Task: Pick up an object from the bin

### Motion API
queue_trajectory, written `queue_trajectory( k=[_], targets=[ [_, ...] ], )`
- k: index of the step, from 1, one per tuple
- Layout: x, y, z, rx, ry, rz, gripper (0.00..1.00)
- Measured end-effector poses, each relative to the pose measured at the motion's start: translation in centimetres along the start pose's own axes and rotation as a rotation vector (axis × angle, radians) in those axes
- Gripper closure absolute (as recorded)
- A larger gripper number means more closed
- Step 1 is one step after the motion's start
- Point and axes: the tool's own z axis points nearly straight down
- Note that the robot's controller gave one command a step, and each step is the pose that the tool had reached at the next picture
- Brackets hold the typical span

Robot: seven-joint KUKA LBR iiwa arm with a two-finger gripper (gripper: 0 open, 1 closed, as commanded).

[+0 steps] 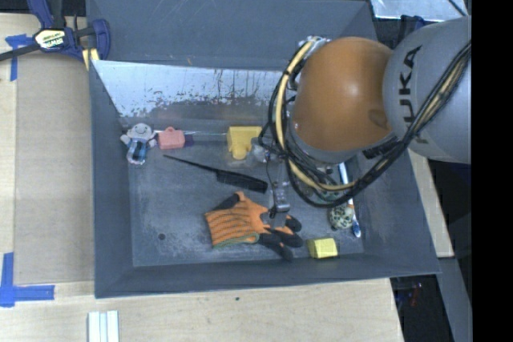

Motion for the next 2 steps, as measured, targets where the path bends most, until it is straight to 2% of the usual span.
queue_trajectory(
  k=[1, 2],
  targets=[
    [2.5, -1.5, 3.4, 0.000, -0.002, -0.188, 0.00],
    [3.3, -2.5, 6.5, -0.001, 0.007, -0.173, 0.00]
  ],
)
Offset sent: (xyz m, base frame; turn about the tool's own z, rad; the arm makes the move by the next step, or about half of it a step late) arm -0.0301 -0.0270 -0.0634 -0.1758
